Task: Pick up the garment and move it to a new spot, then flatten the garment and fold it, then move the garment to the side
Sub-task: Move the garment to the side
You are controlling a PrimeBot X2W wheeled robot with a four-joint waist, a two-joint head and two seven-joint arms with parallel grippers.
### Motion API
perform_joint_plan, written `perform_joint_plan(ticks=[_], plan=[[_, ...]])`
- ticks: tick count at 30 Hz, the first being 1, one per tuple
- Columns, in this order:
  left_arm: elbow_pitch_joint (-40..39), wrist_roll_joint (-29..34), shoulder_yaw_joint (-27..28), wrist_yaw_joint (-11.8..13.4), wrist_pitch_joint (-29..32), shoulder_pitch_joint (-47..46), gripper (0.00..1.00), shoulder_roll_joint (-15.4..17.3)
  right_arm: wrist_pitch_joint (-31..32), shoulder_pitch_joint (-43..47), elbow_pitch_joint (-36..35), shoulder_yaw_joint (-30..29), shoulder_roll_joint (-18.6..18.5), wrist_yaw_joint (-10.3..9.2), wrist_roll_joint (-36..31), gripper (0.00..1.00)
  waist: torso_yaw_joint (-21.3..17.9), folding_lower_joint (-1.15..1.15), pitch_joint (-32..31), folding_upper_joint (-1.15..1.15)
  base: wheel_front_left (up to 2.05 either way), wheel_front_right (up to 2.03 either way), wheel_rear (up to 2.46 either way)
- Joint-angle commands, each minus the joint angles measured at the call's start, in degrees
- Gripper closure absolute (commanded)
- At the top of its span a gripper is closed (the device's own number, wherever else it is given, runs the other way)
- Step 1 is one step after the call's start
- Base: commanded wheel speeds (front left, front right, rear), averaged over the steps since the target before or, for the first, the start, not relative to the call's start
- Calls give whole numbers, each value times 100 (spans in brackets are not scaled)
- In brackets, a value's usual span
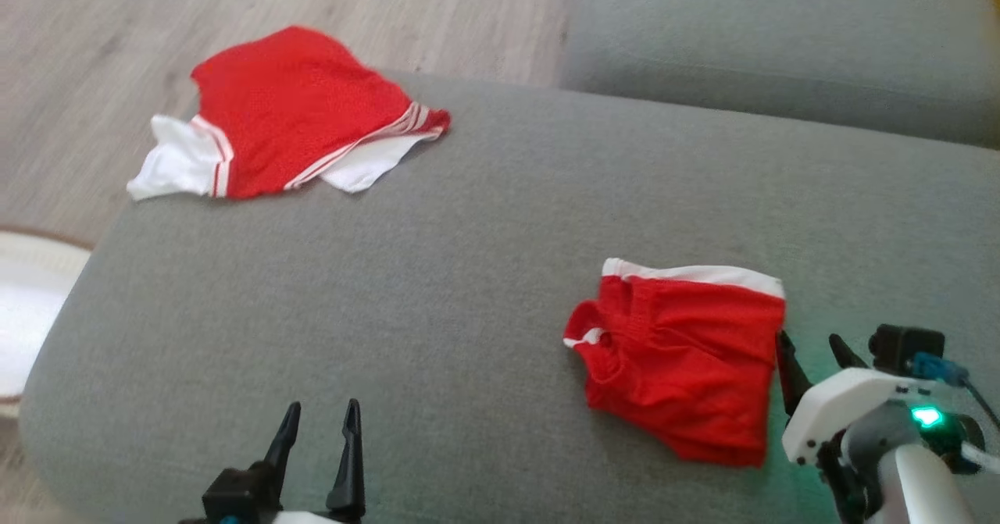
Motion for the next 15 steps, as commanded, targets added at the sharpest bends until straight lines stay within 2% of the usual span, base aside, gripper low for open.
perform_joint_plan(ticks=[1, 9, 11, 12, 13, 15], plan=[[-149, -3, 162, 23, -85, -385, 0, -12, 64, -395, -82, 54, -37, 42, -69, 0, 200, 0, 220, 0, 0, 0, 0], [-42, -16, 170, 10, -219, -534, 0, -101, 576, -812, 551, 101, -37, 42, 110, 2, 309, 0, 531, 0, 0, 0, 0], [-25, -14, 180, 9, -244, -566, 0, -104, 606, -916, 629, 199, -37, 42, 162, 56, 252, 0, 587, 0, 0, 0, 0], [-20, -9, 178, 5, -253, -589, 0, -105, 598, -966, 653, 246, -37, 42, 180, 71, 216, 0, 611, 0, 0, 0, 0], [-19, -4, 178, 1, -262, -612, 0, -104, 556, -1021, 650, 299, -37, 42, 207, 100, 166, 0, 637, 0, 0, 0, 0], [-26, 6, 184, 1, -281, -655, 0, -100, 453, -1131, 620, 357, -37, 42, 184, 100, 31, 0, 701, 0, 0, 0, 0]])
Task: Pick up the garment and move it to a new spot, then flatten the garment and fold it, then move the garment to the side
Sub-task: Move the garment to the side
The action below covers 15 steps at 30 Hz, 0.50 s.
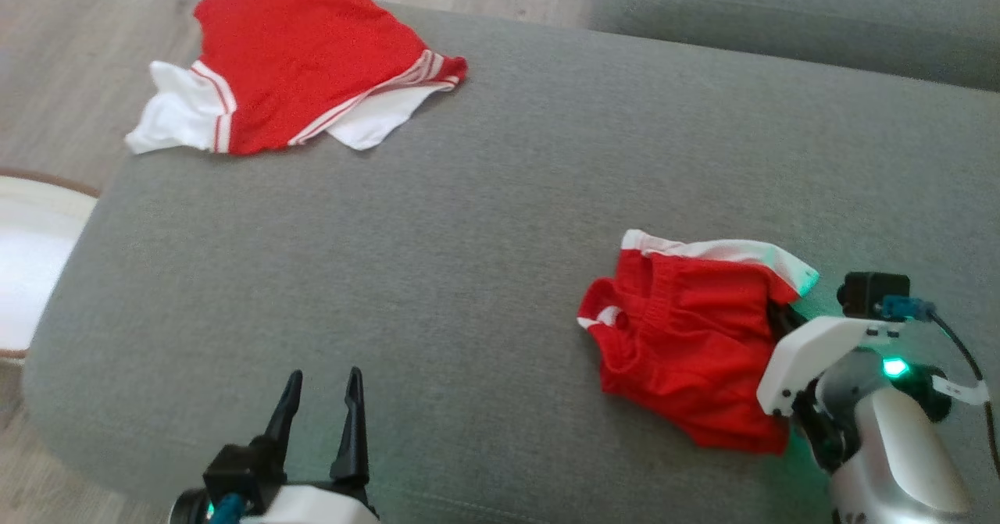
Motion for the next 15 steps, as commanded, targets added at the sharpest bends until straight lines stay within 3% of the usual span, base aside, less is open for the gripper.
perform_joint_plan(ticks=[1, 15], plan=[[-168, 6, 185, 4, -61, -323, 0, 22, -89, -233, -154, 157, -22, 42, 4, 100, -120, 0, 70, 0, 0, 0, 0], [-359, 191, 173, 40, -43, -815, 0, 121, -258, -829, -771, -428, -291, 42, -632, 100, -1734, 0, 695, 0, 0, 0, 0]])
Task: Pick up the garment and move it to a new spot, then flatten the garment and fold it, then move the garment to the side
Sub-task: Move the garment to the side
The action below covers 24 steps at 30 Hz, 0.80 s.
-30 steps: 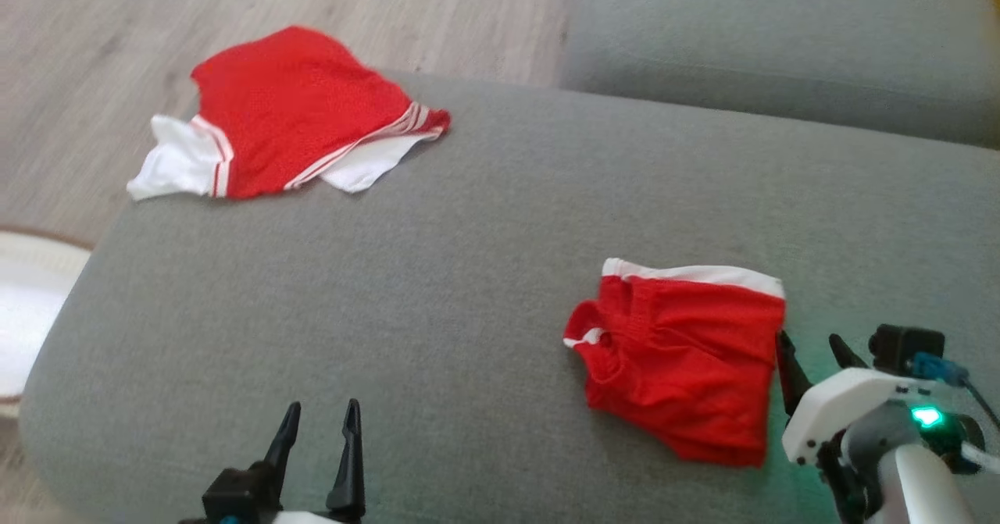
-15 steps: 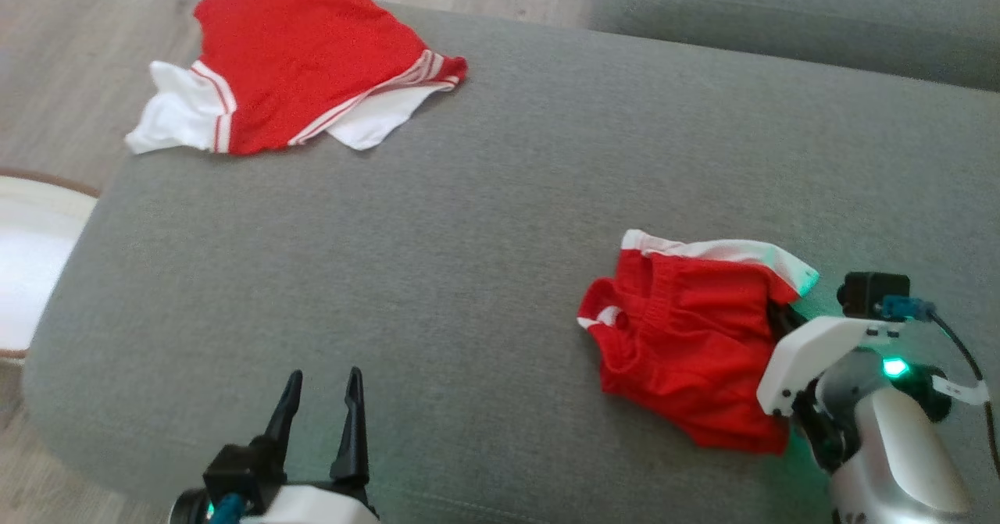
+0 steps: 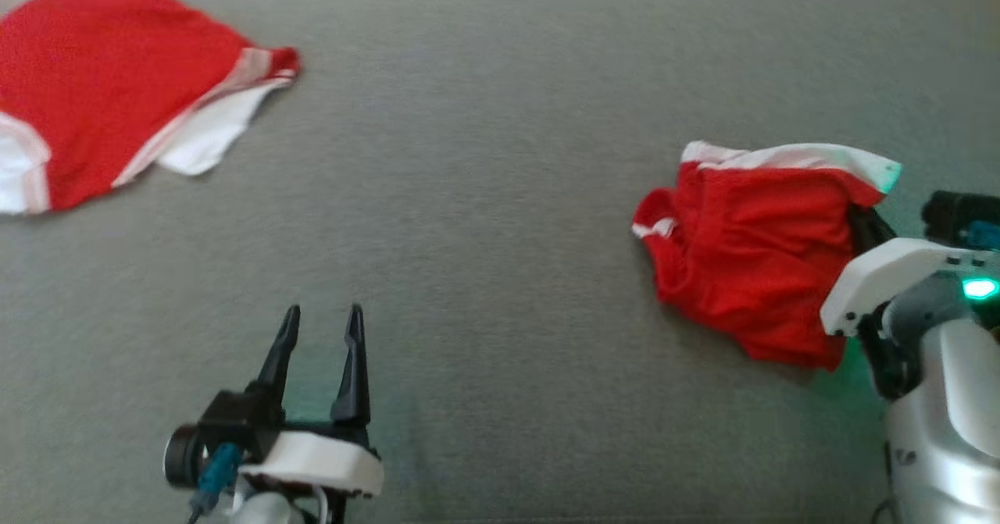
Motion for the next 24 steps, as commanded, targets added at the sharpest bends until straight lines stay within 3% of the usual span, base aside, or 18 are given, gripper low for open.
perform_joint_plan(ticks=[1, 6, 11, 16, 24], plan=[[-218, 85, 159, 7, -5, -320, 0, 105, -11, -262, -259, 55, -84, 41, -47, 100, -555, -1, 306, 0, 0, 0, 0], [-305, 181, 94, -8, 97, -559, 0, 156, -24, -368, -383, -112, -128, 41, -78, 100, -963, -1, 497, 0, 0, 0, 0], [-380, 236, 66, 8, 203, -695, 0, 218, -76, -538, -424, -191, -87, 41, -103, 100, -1113, -1, 613, 0, 0, 0, 0], [-480, 280, 61, 47, 278, -753, 0, 295, -100, -817, -391, -269, -196, 41, -179, 100, -982, -1, 735, 0, 0, 0, 0], [-743, 296, 211, 208, 336, -784, 0, 447, 52, -1621, -53, -476, -1007, 41, -326, 100, -489, -1, 1039, 0, 0, 0, 0]])
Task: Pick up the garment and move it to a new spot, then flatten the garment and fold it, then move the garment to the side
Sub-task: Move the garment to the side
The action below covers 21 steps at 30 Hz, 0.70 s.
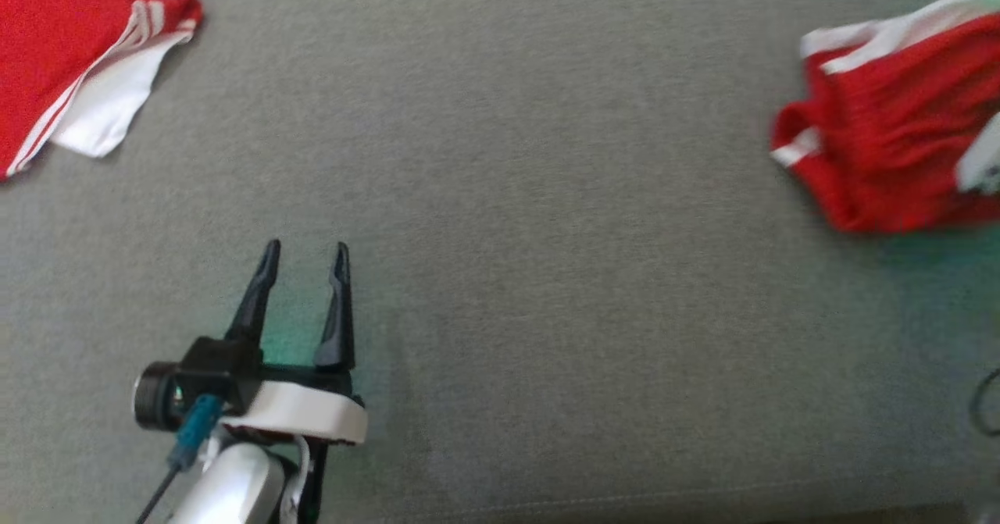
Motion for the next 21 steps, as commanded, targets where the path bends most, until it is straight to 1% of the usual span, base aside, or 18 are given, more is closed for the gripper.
perform_joint_plan(ticks=[1, 4, 5, 7, 9, 10, 13, 14, 15, 16, 18, 21], plan=[[-246, 37, 261, 71, -12, -220, 0, 170, 33, -285, -107, -15, -300, 40, -62, 100, 221, 0, 157, 0, 0, 0, 0], [-344, 31, 327, 119, -7, -209, 0, 234, 111, -500, 57, -188, -676, 40, -269, 100, 382, 0, 257, 0, 0, 0, 0], [-344, 31, 327, 119, -7, -209, 0, 234, 111, -500, 57, -188, -676, 40, -269, 100, 382, 0, 257, 0, 0, 0, 0], [-392, 25, 344, 135, -8, -207, 0, 250, 130, -623, 228, -329, -910, 40, -410, 100, 477, 0, 315, 0, 0, 0, 0], [-426, 20, 342, 143, -13, -202, 0, 251, 138, -710, 386, -506, -1041, 40, -524, 100, 555, 0, 362, 0, 0, 0, 0], [-446, 14, 333, 147, -24, -197, 0, 244, 115, -779, 525, -667, -1185, 40, -663, 100, 613, 0, 400, 0, 0, 0, 0], [-444, 6, 314, 149, -40, -190, 0, 231, 32, -865, 699, -860, -1342, 40, -867, 100, 668, 0, 427, 0, 0, 0, 0], [-438, 2, 309, 148, -44, -189, 0, 229, -14, -892, 745, -944, -1383, 40, -955, 94, 678, 0, 428, 0, 0, 0, 0], [-430, -2, 304, 148, -48, -189, 0, 226, -90, -919, 774, -1035, -1412, 40, -1067, 11, 686, 0, 425, 0, 0, 0, 0], [-418, -7, 299, 145, -53, -188, 0, 222, -165, -935, 805, -1121, -1427, 40, -1205, 0, 692, 0, 411, 0, 0, 0, 0], [-388, -16, 282, 142, -60, -180, 0, 213, -277, -958, 886, -1243, -1375, 40, -1425, 0, 693, 0, 361, 0, 0, 0, 0], [-347, -34, 269, 151, -70, -147, 0, 204, -445, -988, 990, -1304, -1178, 40, -1589, 0, 654, 0, 249, 0, 0, 0, 0]])
